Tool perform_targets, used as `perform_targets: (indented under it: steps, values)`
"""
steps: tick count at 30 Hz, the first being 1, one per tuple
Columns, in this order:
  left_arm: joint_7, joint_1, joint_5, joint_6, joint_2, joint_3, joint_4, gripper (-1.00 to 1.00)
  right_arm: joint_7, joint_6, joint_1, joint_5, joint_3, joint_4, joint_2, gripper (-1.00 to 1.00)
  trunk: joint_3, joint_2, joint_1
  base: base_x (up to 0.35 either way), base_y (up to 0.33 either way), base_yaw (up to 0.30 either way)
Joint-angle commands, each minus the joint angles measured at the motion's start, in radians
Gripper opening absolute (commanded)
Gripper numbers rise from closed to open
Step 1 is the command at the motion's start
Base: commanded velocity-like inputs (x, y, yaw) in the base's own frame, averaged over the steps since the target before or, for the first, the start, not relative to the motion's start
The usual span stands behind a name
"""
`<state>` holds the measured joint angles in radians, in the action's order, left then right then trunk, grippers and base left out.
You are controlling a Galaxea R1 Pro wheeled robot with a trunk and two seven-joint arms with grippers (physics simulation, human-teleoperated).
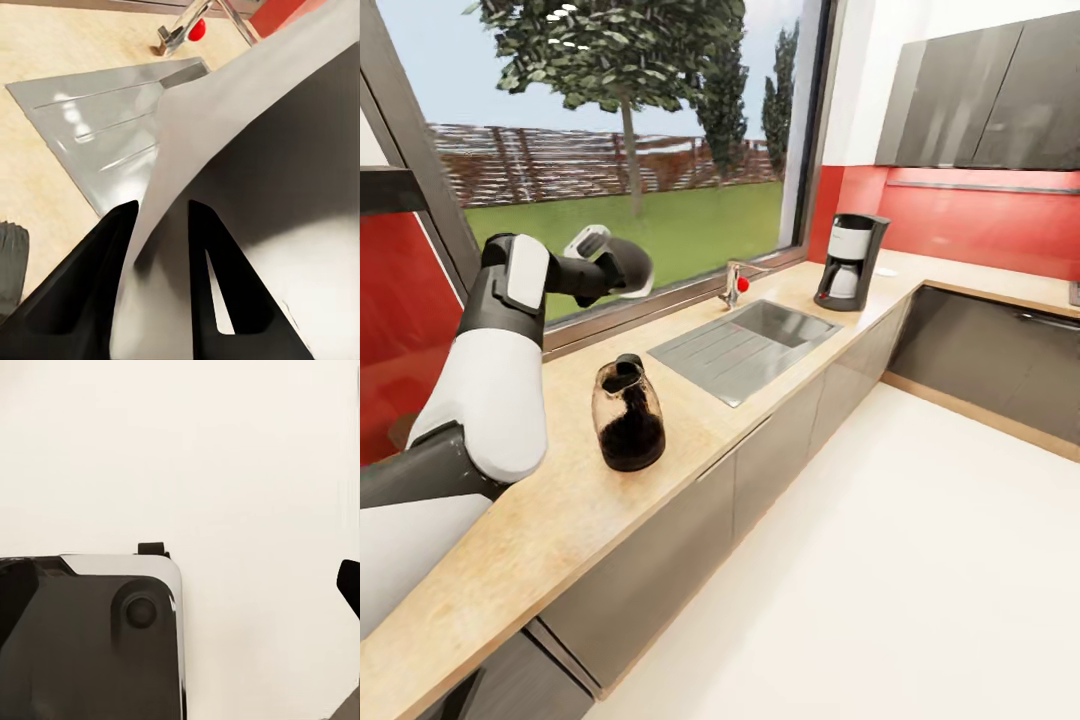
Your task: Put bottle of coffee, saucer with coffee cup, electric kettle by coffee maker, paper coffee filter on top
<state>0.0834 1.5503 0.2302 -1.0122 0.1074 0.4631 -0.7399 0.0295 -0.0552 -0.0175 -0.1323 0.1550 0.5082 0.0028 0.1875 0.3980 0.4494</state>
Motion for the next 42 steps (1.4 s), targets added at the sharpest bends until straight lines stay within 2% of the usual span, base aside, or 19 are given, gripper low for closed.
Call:
perform_targets:
  steps: [1, 8, 14, 24, 42]
  values:
    - [0.014, 0.004, 0.015, -0.004, 0.001, 0.004, 0.003, -1.00, 0.001, -0.013, -0.001, -0.010, 0.003, -0.001, 0.000, 1.00, 0.002, 0.002, 0.001, 0.000, 0.000, -0.014]
    - [0.037, 0.015, 0.048, -0.003, 0.000, 0.007, 0.008, -1.00, 0.001, -0.034, -0.001, -0.010, 0.003, -0.002, -0.001, 1.00, 0.002, 0.002, 0.001, 0.000, 0.000, -0.004]
    - [0.047, 0.008, 0.050, -0.003, -0.004, 0.008, 0.000, -1.00, 0.001, -0.036, -0.001, -0.010, 0.003, -0.001, 0.000, 1.00, 0.002, 0.002, 0.001, 0.004, -0.001, 0.000]
    - [0.049, 0.005, 0.057, -0.002, -0.002, 0.002, -0.001, -1.00, 0.001, -0.035, -0.001, -0.009, 0.005, 0.003, 0.000, 1.00, 0.002, 0.002, 0.001, 0.231, -0.162, -0.005]
    - [0.049, 0.005, 0.057, -0.002, -0.002, 0.002, -0.001, -1.00, 0.001, -0.035, -0.001, -0.009, 0.005, 0.000, 0.000, 1.00, -0.008, 0.002, 0.001, 0.253, -0.185, -0.225]
